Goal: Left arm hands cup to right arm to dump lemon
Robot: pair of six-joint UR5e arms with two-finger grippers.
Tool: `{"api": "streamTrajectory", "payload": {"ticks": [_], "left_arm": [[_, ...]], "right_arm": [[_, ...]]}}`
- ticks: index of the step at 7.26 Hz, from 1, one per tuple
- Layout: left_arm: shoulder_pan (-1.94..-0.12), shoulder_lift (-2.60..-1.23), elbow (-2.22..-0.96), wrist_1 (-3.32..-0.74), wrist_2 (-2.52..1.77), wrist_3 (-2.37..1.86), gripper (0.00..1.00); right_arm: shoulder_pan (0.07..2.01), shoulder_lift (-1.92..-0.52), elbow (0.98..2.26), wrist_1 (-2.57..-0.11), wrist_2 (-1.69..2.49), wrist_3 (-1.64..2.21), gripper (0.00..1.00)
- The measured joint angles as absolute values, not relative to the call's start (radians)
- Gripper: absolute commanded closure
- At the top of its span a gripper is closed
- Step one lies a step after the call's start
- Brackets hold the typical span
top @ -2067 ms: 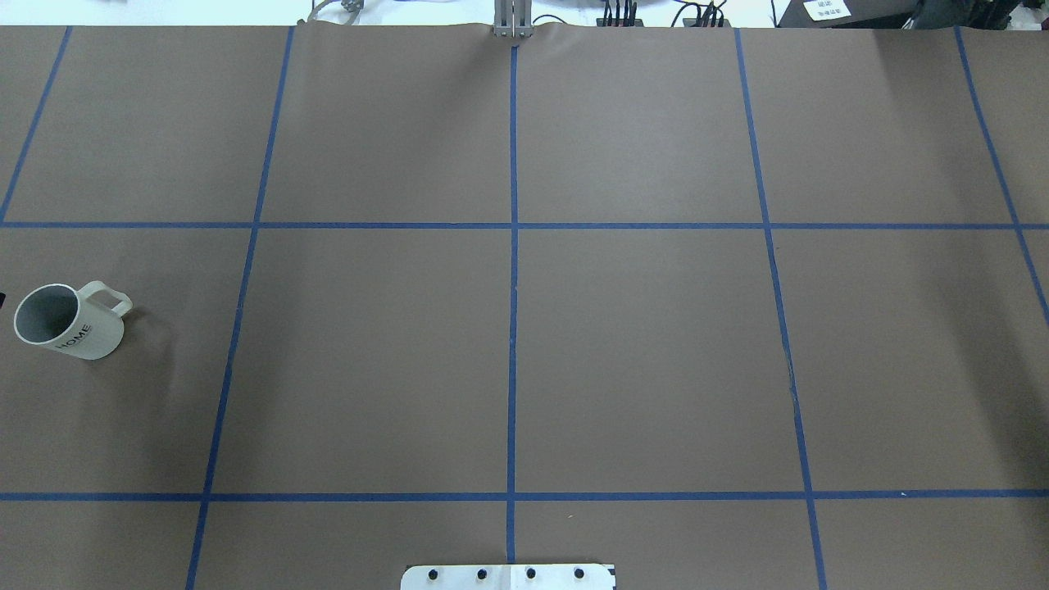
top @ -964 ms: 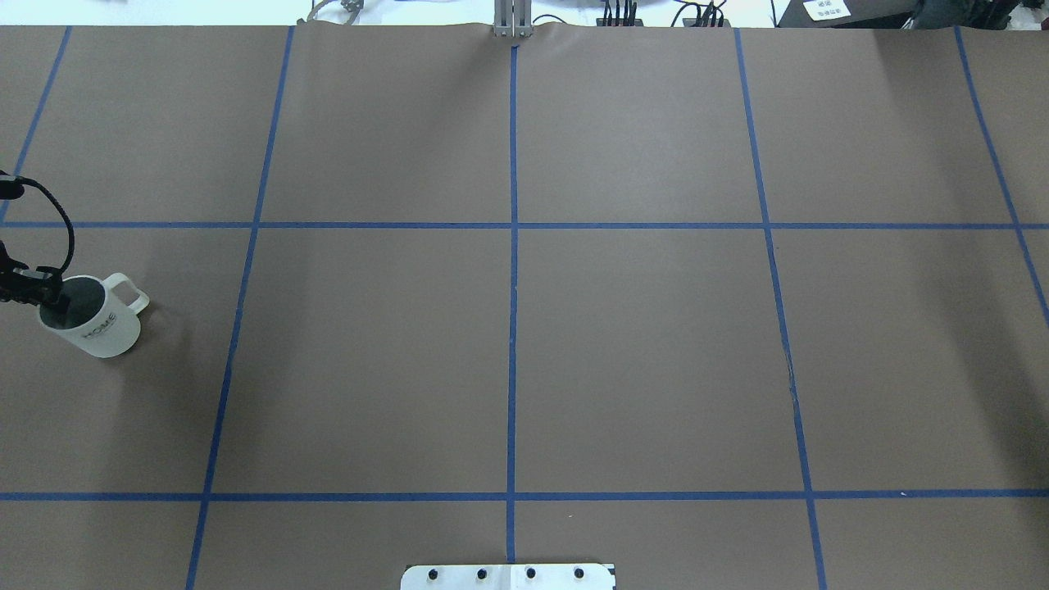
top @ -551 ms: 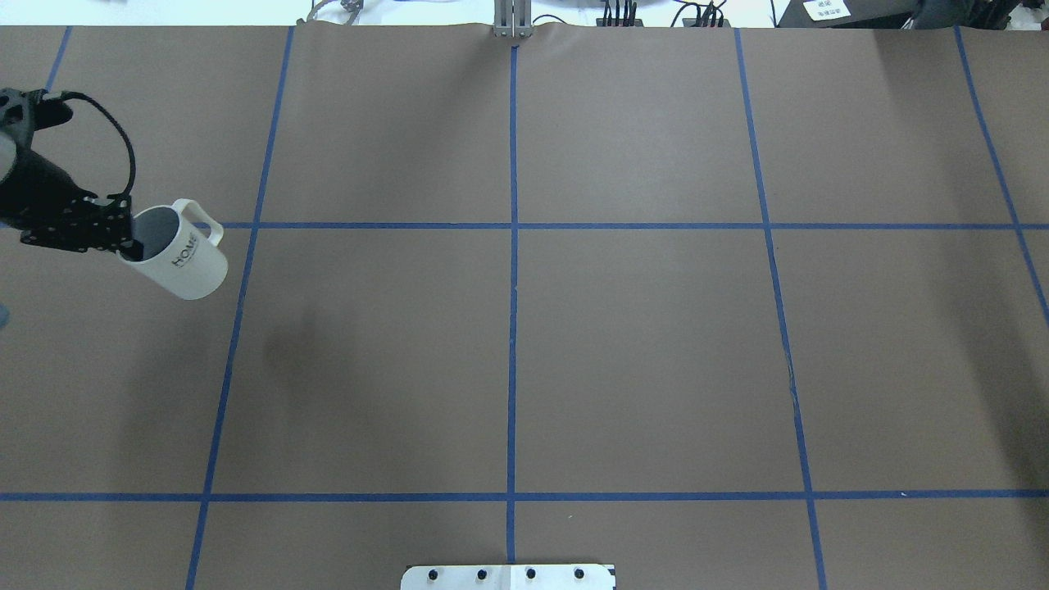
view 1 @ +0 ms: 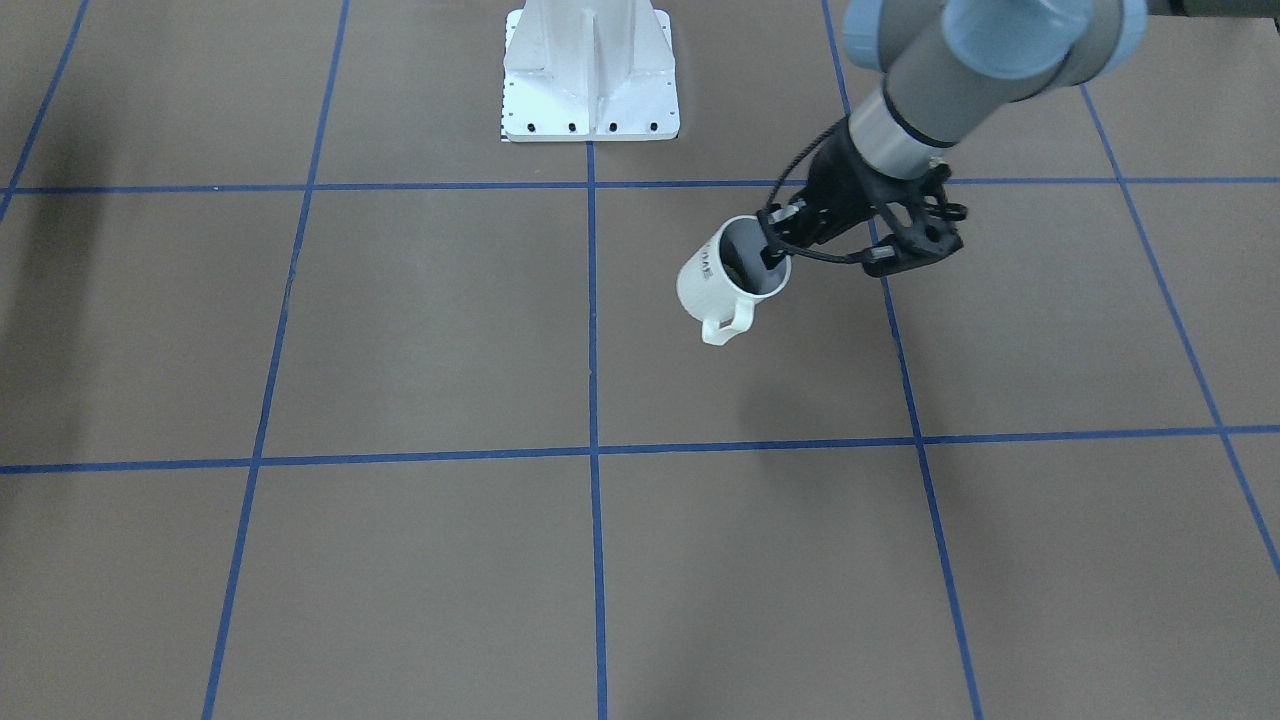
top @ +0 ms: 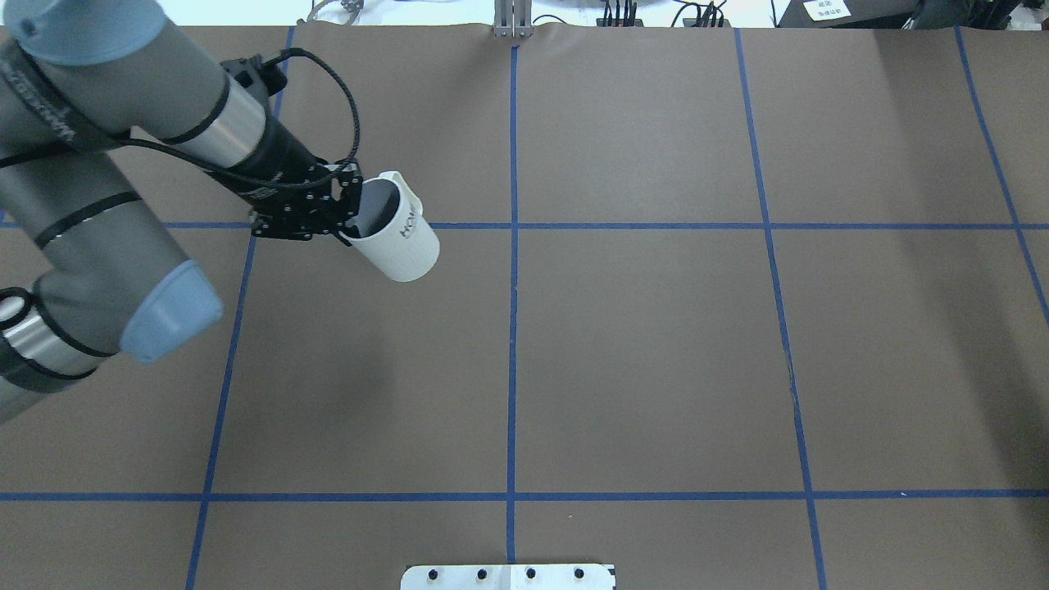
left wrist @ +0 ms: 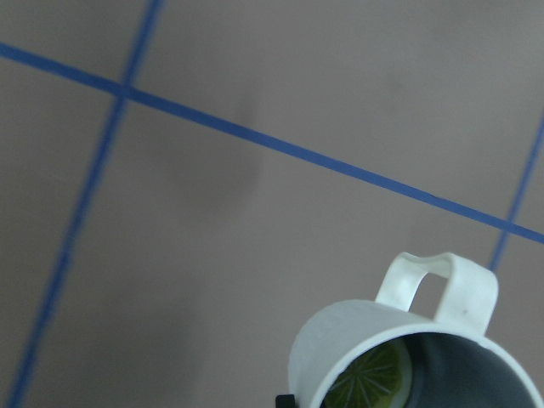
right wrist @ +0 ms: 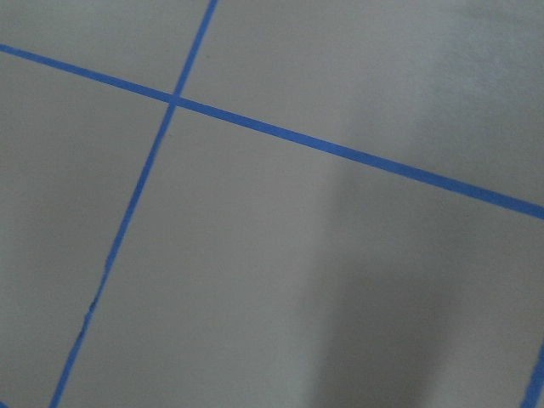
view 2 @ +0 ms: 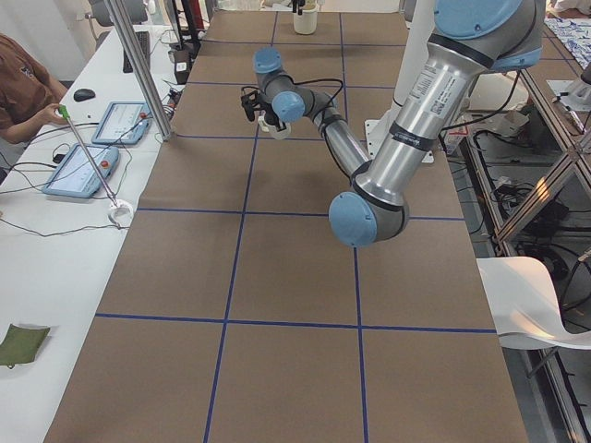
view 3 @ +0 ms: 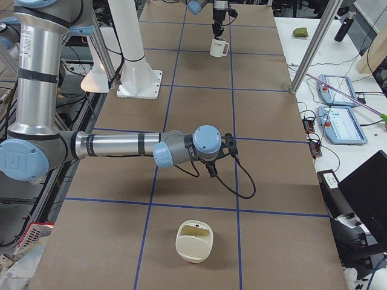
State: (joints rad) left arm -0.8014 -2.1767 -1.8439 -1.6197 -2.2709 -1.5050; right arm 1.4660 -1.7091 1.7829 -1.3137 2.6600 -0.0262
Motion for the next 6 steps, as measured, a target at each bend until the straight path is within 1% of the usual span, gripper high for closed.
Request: {"api": "streamTrajectory", "payload": {"ticks": [2, 4, 5, 6], "left_arm": [[-0.718, -2.404, -1.714, -1.516, -2.190, -1.601, 1.00], [-0.688, -2.543, -1.568, -1.487, -2.157, -1.642, 1.00], [-0.683, -2.600, -1.491, -1.483, -2.147, -1.652, 1.00], [-0.682, -2.650, -1.419, -1.482, -2.142, -1.669, 1.00]], "right_arm": [[1.433, -1.636, 1.808, -1.312, 2.682, -0.021, 0.01], [1.397, -1.540, 1.839, -1.312, 2.664, 0.039, 0.06], [1.364, -1.477, 1.855, -1.312, 2.630, 0.132, 0.05], [1.312, -1.418, 1.882, -1.312, 2.573, 0.227, 0.02]]}}
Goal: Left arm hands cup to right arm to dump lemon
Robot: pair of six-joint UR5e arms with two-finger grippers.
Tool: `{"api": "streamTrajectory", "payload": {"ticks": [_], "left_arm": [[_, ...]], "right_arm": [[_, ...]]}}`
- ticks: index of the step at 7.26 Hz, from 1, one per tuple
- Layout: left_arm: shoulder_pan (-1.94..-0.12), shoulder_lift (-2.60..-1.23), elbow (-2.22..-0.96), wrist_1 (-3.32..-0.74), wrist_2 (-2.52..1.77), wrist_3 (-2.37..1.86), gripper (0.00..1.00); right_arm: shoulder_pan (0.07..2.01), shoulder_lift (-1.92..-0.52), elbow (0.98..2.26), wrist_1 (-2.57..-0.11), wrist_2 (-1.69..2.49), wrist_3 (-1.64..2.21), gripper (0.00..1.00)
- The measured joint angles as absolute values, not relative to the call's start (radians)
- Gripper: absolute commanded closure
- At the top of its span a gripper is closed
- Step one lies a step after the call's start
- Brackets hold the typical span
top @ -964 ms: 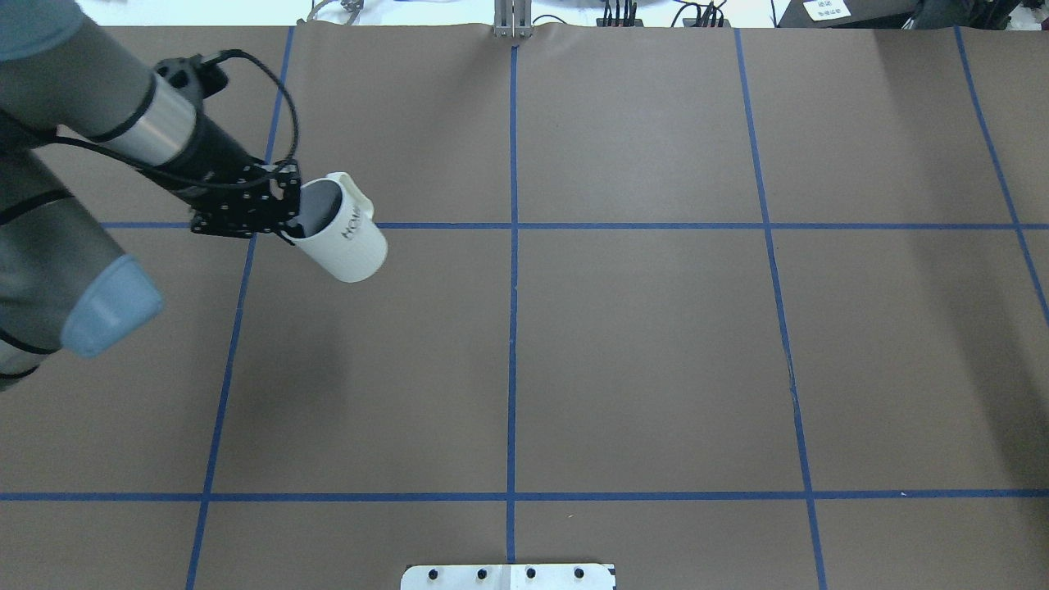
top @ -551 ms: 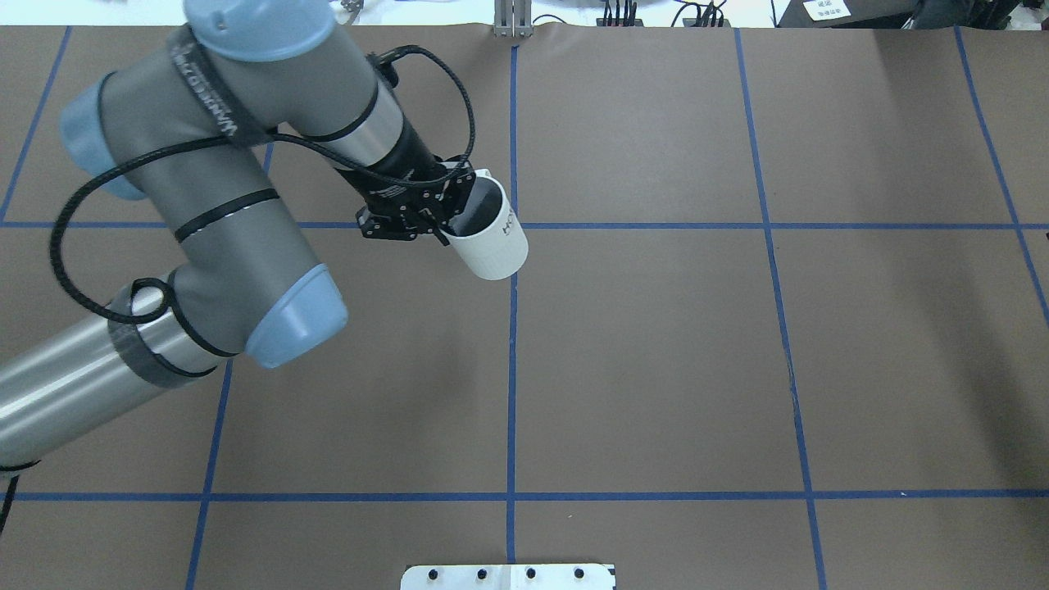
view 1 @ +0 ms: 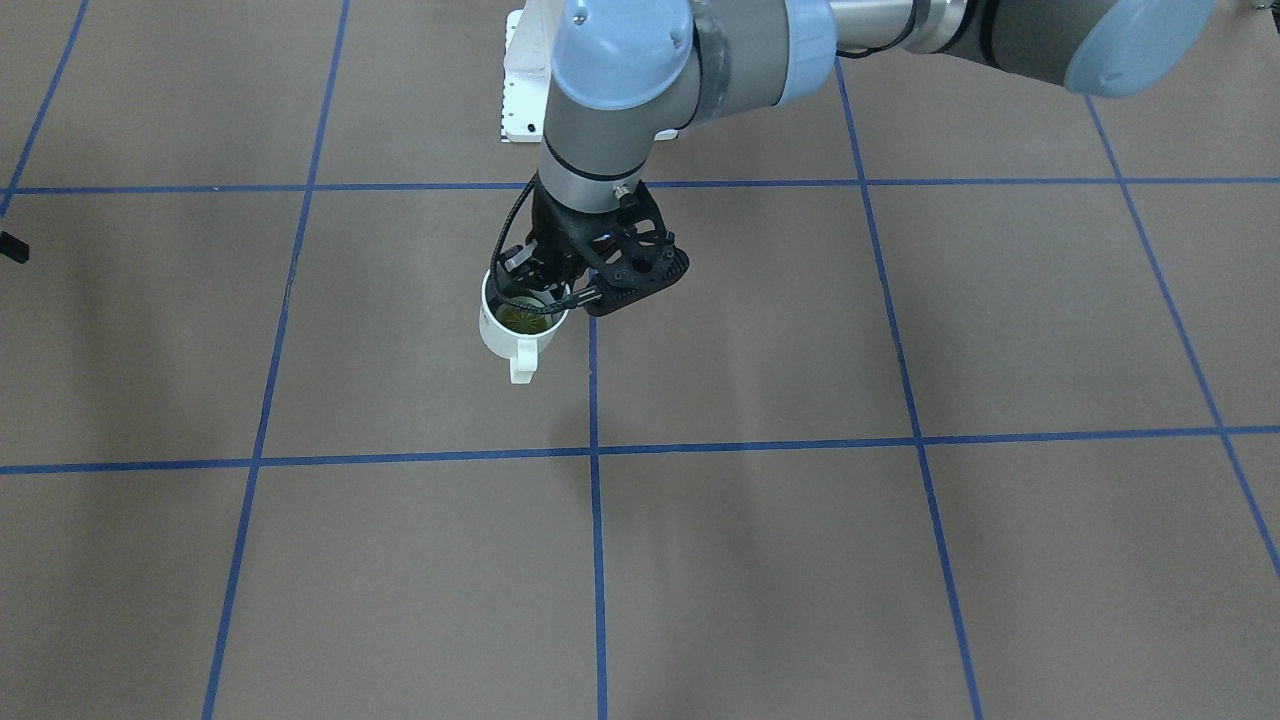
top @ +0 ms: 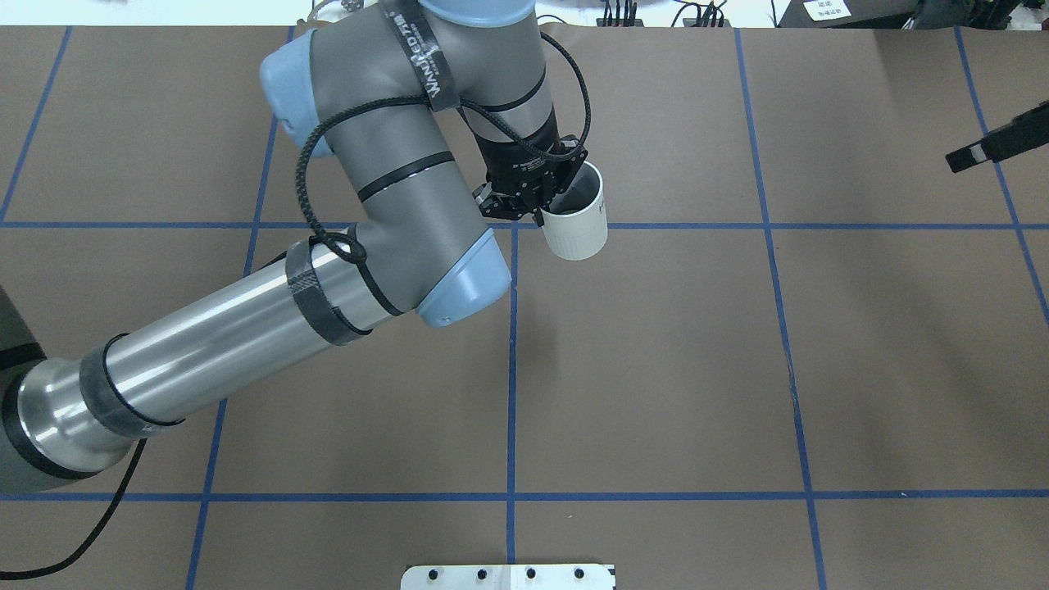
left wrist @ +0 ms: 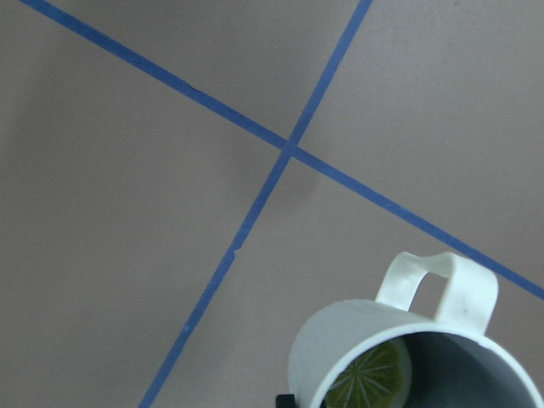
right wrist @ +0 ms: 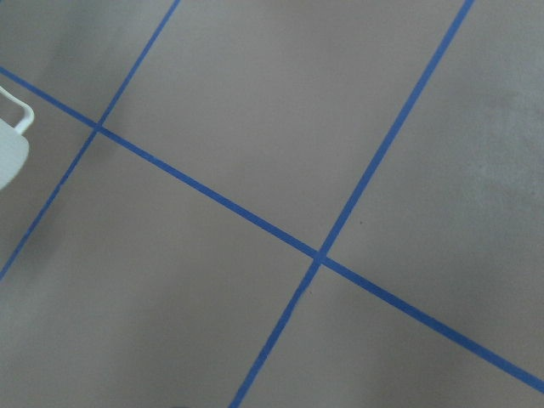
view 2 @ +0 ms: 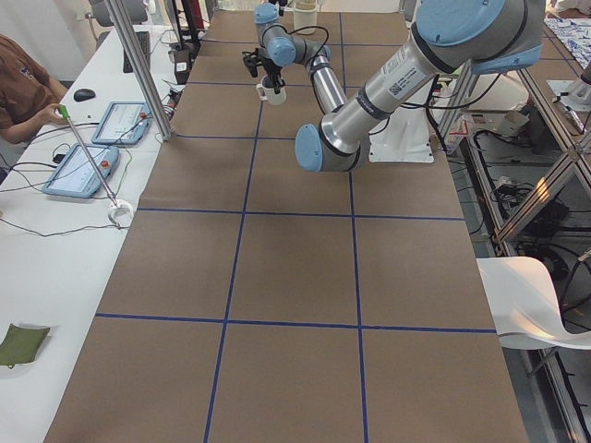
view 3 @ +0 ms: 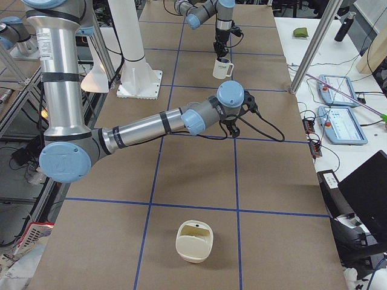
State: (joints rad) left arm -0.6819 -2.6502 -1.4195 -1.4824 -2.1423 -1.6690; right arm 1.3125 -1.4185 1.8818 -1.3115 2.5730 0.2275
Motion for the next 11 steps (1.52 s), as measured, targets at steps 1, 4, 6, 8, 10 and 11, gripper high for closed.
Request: {"api": "streamTrajectory", "payload": {"ticks": [1, 4, 6, 8, 10, 11], "left_arm": [[-0.681, -2.696, -1.351, -1.482, -2.141, -1.696, 1.00], [-0.692, -2.746, -1.280, -1.482, -2.141, -1.742, 1.00], [-0.717, -2.758, -1.279, -1.477, -2.148, -1.766, 1.00], [-0.734, -2.770, -1.280, -1.473, -2.155, -1.802, 1.00], [-0.742, -2.771, -1.281, -1.466, -2.165, -1.810, 1.00], [-0.746, -2.772, -1.283, -1.454, -2.178, -1.813, 1.00]], "right_arm": [[1.244, -1.366, 1.916, -1.312, 2.489, 0.319, 0.02], [0.982, -1.262, 1.993, -1.256, 2.192, 0.572, 0.02], [0.836, -1.261, 2.002, -1.114, 1.988, 0.712, 0.02], [0.689, -1.260, 2.009, -1.055, 1.733, 0.751, 0.02], [0.559, -1.258, 2.012, -1.027, 1.515, 0.767, 0.02], [0.505, -1.254, 2.013, -1.016, 1.417, 0.786, 0.02]]}}
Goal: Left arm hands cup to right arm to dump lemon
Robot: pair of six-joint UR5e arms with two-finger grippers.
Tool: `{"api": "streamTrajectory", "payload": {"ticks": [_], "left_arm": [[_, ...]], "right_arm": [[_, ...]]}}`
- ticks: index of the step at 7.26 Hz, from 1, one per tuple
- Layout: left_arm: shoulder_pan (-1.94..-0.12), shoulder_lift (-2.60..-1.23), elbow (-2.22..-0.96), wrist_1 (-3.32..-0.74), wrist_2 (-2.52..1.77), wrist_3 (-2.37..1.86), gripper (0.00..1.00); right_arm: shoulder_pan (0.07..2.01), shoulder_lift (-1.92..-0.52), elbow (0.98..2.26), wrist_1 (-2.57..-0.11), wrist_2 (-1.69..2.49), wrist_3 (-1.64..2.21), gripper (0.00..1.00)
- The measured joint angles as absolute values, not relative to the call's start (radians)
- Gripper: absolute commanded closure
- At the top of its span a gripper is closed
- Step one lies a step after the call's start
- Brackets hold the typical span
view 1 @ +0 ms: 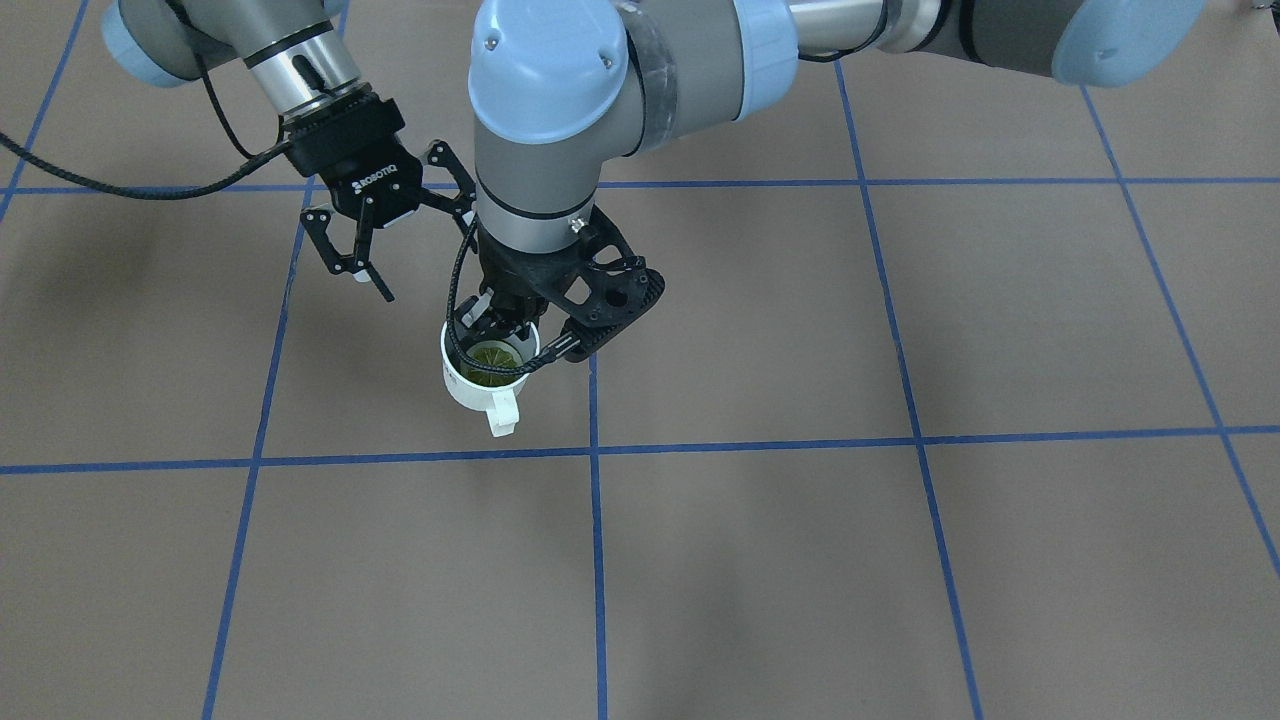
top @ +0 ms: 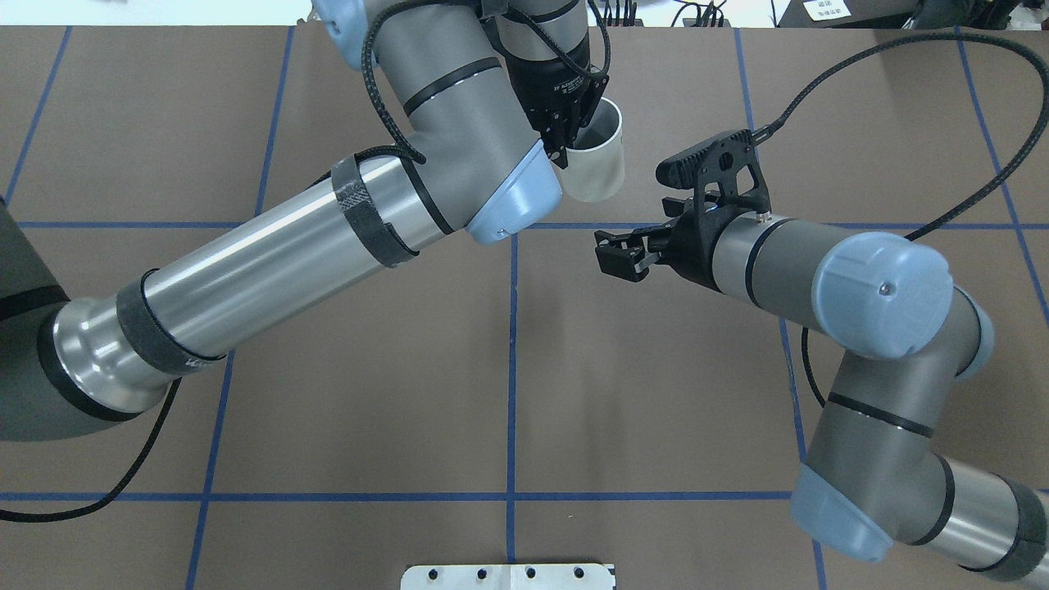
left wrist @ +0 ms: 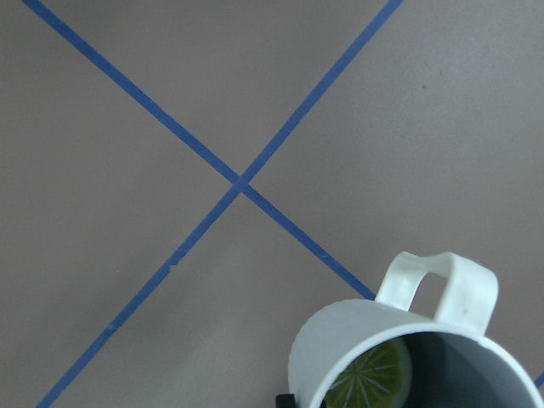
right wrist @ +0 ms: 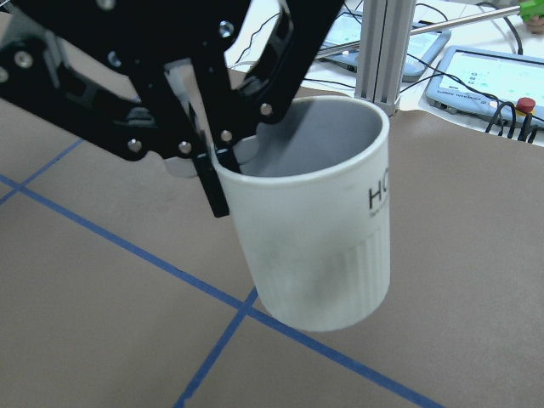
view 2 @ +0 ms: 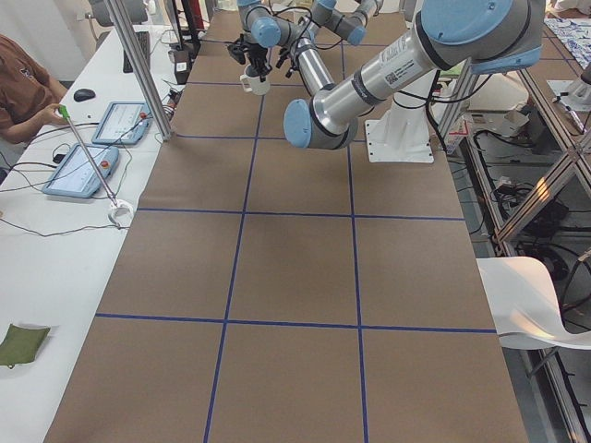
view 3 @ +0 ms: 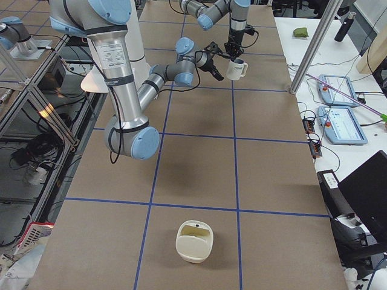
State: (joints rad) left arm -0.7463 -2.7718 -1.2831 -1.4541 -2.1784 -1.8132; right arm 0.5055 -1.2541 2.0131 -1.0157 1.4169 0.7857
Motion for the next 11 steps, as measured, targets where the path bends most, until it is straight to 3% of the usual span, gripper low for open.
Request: {"api": "streamTrajectory", "payload": {"ticks": [11], "left_arm": [[-0.728, -2.786, -1.349, -1.285, -2.188, -1.833, 1.00]], "right_arm": [[0.262, -1.230, 1.933, -0.943, 0.827, 0.891, 0.02]]}}
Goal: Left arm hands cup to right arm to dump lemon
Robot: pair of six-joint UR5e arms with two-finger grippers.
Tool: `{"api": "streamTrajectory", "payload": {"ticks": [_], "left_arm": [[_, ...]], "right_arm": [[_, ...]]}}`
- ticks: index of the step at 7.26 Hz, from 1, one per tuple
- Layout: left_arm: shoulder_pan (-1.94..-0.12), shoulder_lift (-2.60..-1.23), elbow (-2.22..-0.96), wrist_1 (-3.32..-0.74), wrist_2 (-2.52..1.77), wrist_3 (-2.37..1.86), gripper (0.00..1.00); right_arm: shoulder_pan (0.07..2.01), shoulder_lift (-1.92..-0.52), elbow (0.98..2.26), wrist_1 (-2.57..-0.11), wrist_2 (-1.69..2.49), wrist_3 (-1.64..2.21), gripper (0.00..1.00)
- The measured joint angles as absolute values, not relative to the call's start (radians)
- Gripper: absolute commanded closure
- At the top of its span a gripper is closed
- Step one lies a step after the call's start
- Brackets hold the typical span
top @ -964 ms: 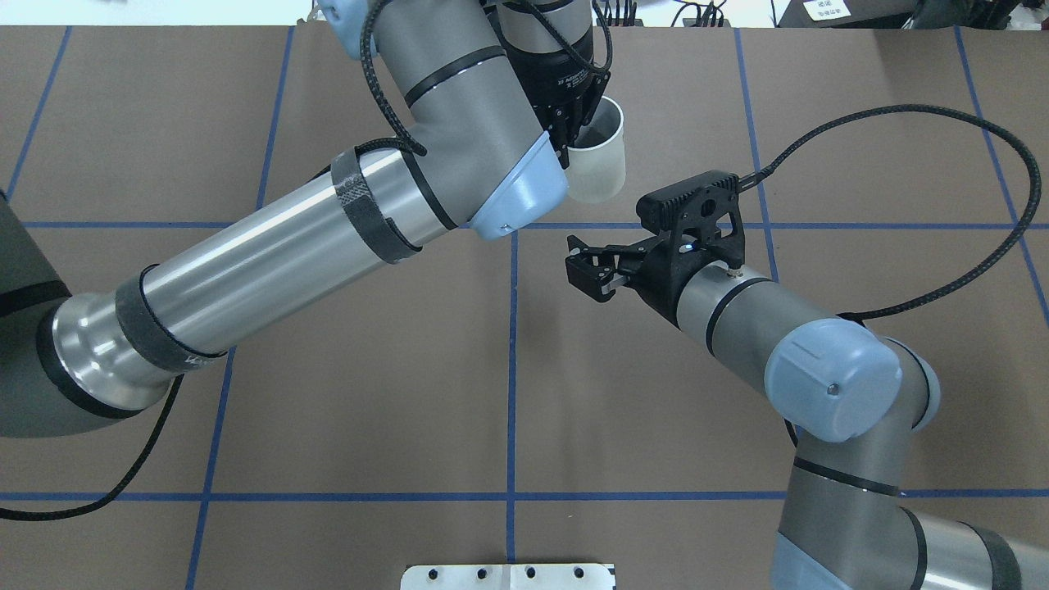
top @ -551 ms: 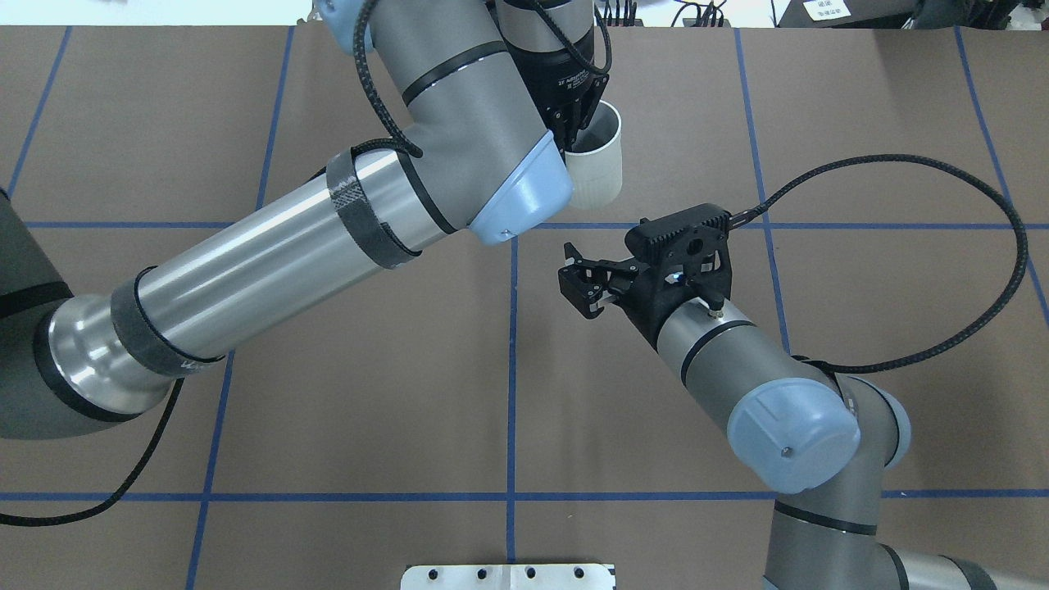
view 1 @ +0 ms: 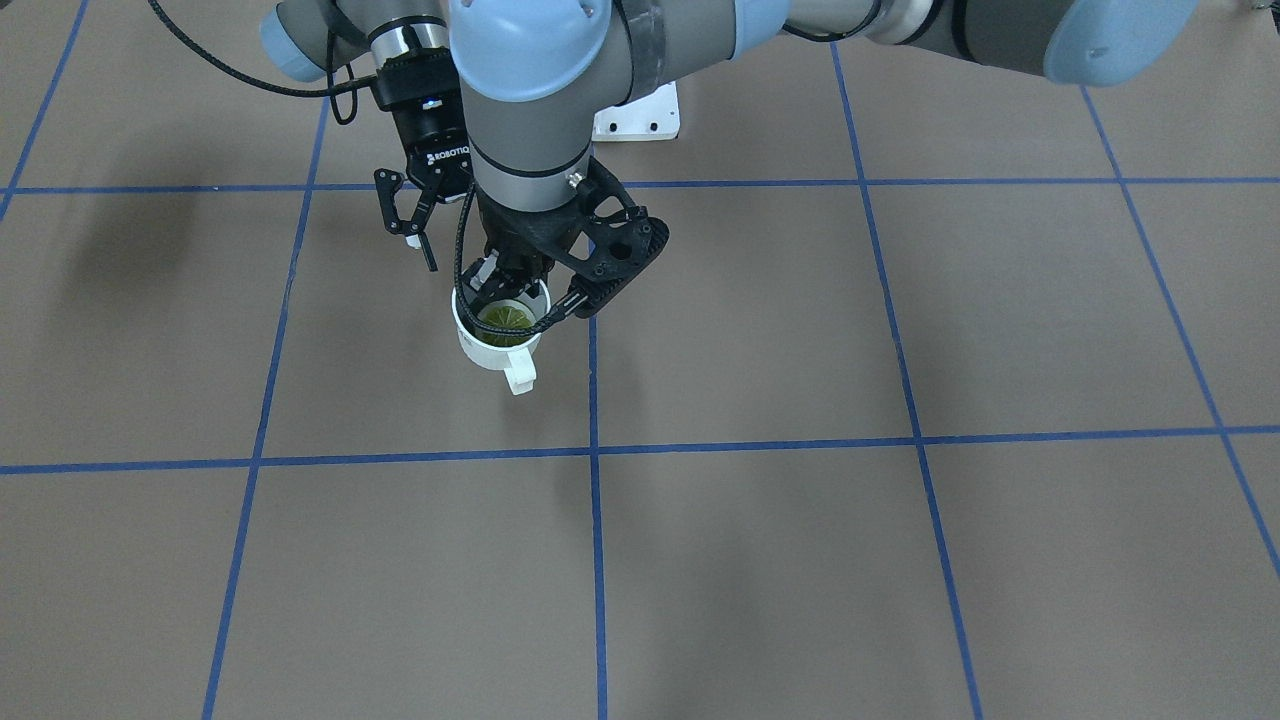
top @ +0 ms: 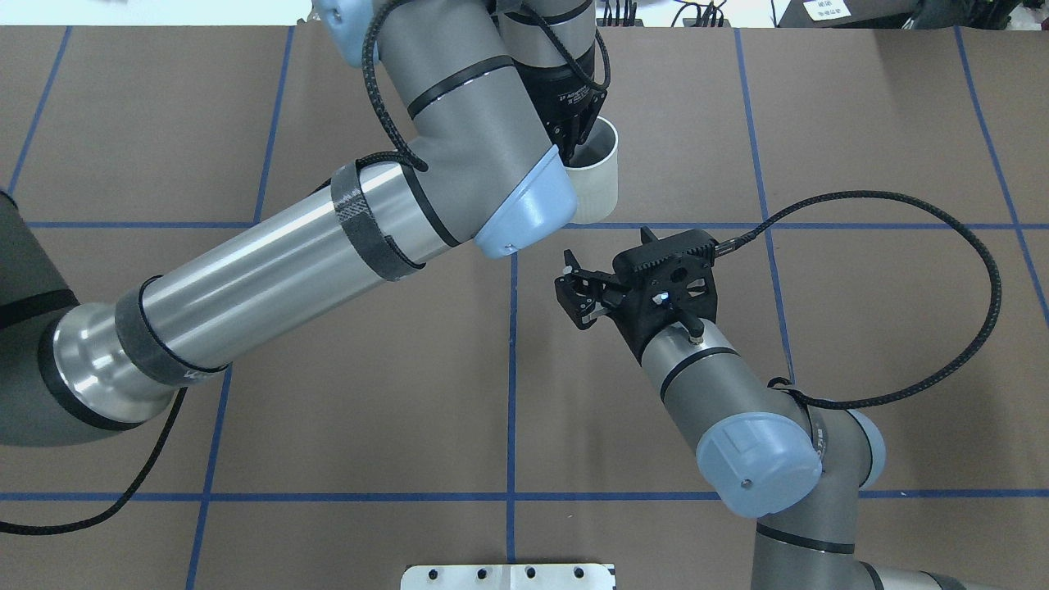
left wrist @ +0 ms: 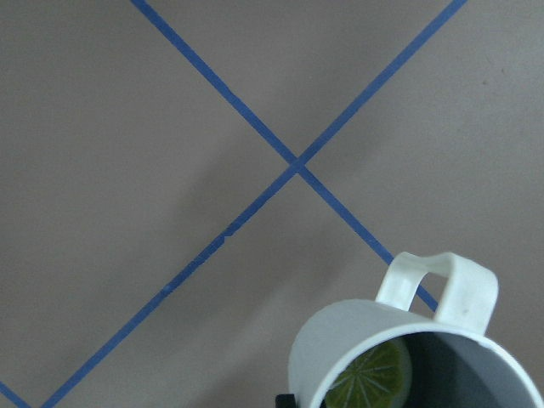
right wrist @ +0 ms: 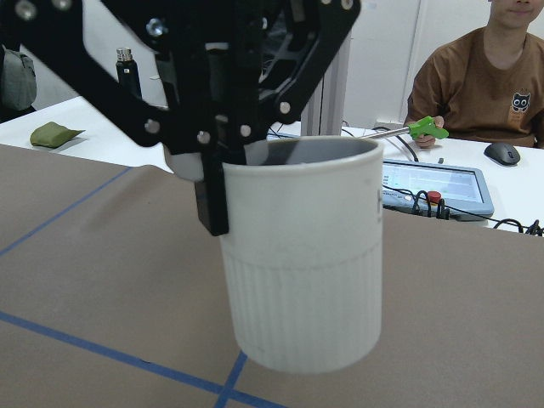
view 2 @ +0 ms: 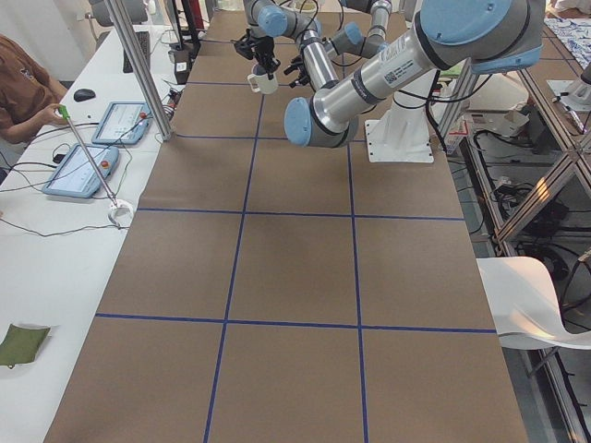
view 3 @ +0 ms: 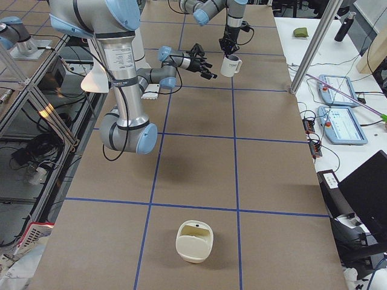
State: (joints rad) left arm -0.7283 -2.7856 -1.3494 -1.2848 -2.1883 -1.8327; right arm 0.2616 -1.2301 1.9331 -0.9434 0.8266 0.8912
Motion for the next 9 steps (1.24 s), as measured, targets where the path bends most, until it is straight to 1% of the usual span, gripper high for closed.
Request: {"api": "streamTrajectory", "payload": {"ticks": [9], "left_arm": [[-0.675, -2.785, -1.383, -1.246, -2.186, -1.847, 1.00]], "right_arm": [[0.256, -1.211, 1.901, -0.943, 0.755, 0.891, 0.02]]}}
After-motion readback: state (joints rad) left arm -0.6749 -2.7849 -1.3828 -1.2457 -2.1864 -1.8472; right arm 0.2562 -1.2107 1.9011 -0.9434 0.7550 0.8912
